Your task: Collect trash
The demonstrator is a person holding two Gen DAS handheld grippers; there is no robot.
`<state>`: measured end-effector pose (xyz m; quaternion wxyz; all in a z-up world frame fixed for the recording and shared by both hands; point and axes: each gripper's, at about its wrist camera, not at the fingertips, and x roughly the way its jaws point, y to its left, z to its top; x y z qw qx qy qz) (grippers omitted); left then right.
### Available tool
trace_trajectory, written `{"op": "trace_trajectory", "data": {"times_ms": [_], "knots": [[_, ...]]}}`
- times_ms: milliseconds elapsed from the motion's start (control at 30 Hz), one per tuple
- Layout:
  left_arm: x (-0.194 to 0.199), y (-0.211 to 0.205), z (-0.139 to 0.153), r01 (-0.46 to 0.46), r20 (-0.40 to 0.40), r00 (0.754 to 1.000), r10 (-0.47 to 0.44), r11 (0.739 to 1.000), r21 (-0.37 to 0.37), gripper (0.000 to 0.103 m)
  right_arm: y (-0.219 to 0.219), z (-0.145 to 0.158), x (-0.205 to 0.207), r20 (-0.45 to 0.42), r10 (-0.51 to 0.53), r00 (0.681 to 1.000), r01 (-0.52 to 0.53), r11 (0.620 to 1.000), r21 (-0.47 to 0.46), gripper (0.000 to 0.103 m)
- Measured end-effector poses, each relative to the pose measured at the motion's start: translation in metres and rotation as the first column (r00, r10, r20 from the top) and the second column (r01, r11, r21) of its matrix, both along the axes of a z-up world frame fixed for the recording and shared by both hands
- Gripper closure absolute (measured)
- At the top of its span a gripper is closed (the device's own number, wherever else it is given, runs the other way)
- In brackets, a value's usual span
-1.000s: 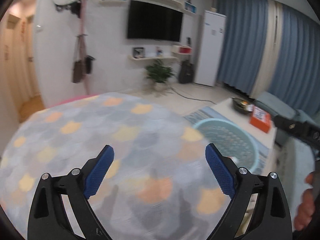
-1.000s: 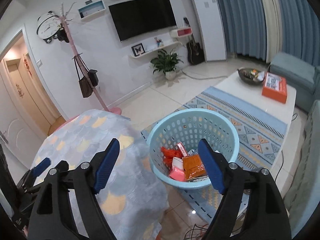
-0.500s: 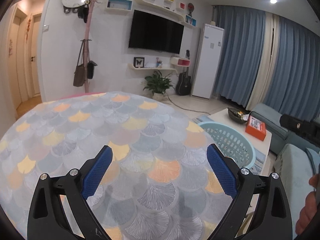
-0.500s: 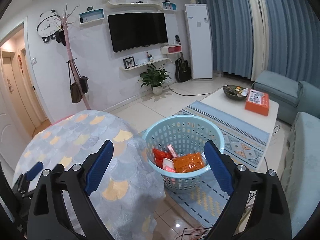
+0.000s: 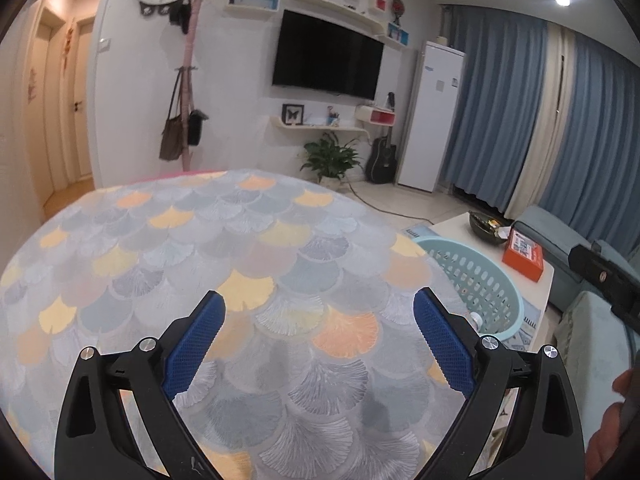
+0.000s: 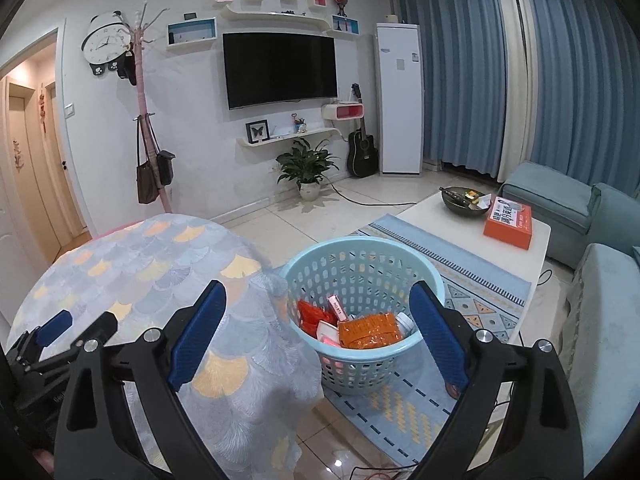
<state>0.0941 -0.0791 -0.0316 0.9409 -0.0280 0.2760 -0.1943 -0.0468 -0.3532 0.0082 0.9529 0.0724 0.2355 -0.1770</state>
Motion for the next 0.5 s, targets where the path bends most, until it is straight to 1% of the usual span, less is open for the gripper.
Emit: {"op": "trace_trajectory", "data": {"times_ms": [67, 167, 500], "knots": [[0.001, 0.002, -0.001, -0.007, -0.009, 1.000, 0.007, 1.000, -0.010, 0.010, 0.006, -0.003, 0.002, -0.004, 0.016, 1.000, -0.016, 1.000, -0.026, 0.015], [0.004, 0.003, -0.002, -0.011, -0.023, 1.000, 0.011, 1.000, -0.013, 0.010, 0.012, -0.005, 0.004, 0.002, 0.038, 0.999, -0.038, 0.999, -0.033, 0.015], [0.005, 0.001, -0.003, -0.015, -0.031, 0.999, 0.015, 1.000, -0.003, 0.010, 0.007, -0.013, 0.013, 0.002, 0.057, 0.998, -0.057, 0.998, 0.008, 0.015]]}}
